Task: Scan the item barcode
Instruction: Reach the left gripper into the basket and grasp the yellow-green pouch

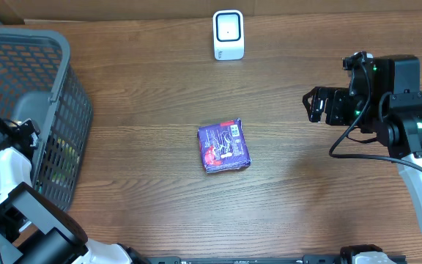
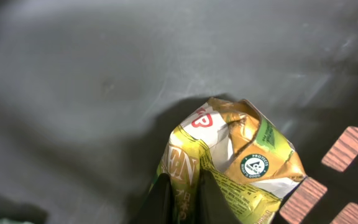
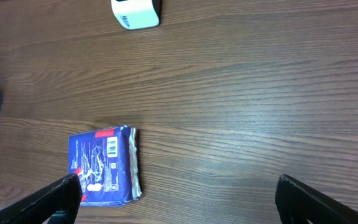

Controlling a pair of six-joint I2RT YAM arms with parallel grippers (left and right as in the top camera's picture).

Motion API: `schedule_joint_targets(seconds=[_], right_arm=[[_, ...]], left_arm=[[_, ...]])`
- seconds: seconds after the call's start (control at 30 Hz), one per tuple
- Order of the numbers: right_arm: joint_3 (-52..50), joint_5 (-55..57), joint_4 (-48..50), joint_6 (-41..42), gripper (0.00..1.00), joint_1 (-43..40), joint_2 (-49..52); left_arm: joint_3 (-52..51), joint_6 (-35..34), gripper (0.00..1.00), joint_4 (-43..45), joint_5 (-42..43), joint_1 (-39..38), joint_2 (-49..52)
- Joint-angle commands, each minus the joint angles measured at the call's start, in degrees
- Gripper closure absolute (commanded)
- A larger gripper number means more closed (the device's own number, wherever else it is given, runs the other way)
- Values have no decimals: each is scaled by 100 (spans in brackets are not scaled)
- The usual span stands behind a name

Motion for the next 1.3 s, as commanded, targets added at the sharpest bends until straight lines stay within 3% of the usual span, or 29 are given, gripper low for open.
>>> schedule_joint_targets(seconds=[0.0,0.23,0.43,0.5,0.6,0.83,1.1,1.13,1.2,1.27], right_arm=[[105,37,9,-24,0,15,-15],[105,35,4,-22,0,15,-15],[105,37,-11,-22,0,15,-15],[105,37,-7,-22,0,15,-15],[105,37,20,-24,0,15,-15],[105,37,74,-24,0,15,-15],[103,37,81,-24,0,15,-15],[105,37,81,-24,0,15,-15],[105,37,83,-24,0,15,-15],[105,39,83,-24,0,15,-15]], left_arm=[[490,-684,96,-531,-514,-37,138],[2002,-1169,96,-1679,-822,-37,138],[1950,-944,95,-1709,-914,-44,140],[1777,-938,65,-1705,-898,-44,140],[1408,-896,44,-1705,-898,-44,140],[485,-787,35,-1510,-901,-44,140],[94,-787,23,-1008,-901,-42,140],[70,-787,35,-925,-901,-42,140],[66,-791,92,-833,-898,-44,140],[142,-796,96,-852,-896,-42,140]])
